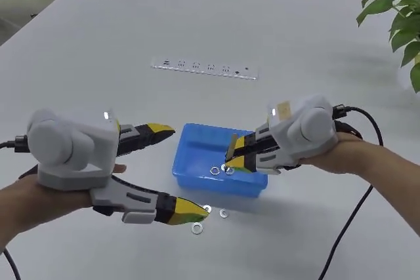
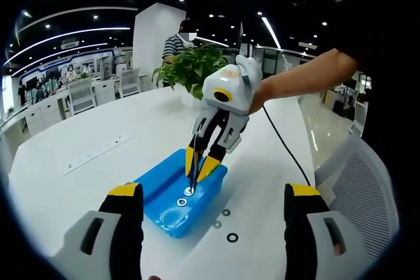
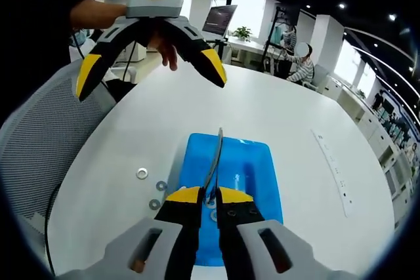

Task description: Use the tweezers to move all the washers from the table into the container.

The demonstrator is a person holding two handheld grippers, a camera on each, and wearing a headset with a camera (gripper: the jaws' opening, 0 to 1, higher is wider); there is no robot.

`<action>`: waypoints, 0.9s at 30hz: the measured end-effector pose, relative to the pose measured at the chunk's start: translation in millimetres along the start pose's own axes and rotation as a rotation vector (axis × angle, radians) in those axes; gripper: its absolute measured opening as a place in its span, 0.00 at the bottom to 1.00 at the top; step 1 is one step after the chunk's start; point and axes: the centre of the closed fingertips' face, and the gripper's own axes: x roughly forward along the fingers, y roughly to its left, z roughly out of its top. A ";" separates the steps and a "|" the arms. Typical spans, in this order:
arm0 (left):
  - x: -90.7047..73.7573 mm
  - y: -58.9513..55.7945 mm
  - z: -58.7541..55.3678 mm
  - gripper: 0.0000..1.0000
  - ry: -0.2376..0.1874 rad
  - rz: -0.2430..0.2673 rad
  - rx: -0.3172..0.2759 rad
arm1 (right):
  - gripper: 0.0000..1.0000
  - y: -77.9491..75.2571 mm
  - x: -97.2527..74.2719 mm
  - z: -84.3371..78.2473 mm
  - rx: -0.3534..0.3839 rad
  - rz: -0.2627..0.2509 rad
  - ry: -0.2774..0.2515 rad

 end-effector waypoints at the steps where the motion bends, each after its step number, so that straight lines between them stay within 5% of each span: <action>1: 1.4 1.2 0.0 0.93 0.002 -0.001 0.002 | 0.09 0.0 1.2 -0.8 -0.002 0.004 0.000; 7: 8.6 4.7 0.6 0.82 0.002 -0.016 0.008 | 0.09 -0.6 6.7 -4.3 0.003 0.019 0.004; 17: 20.4 26.7 7.8 0.51 0.001 0.025 0.075 | 0.09 1.8 14.4 -9.9 0.006 0.040 0.011; 27: 35.1 33.2 12.2 0.30 0.009 0.012 0.108 | 0.10 2.2 18.7 -15.2 0.012 0.050 0.019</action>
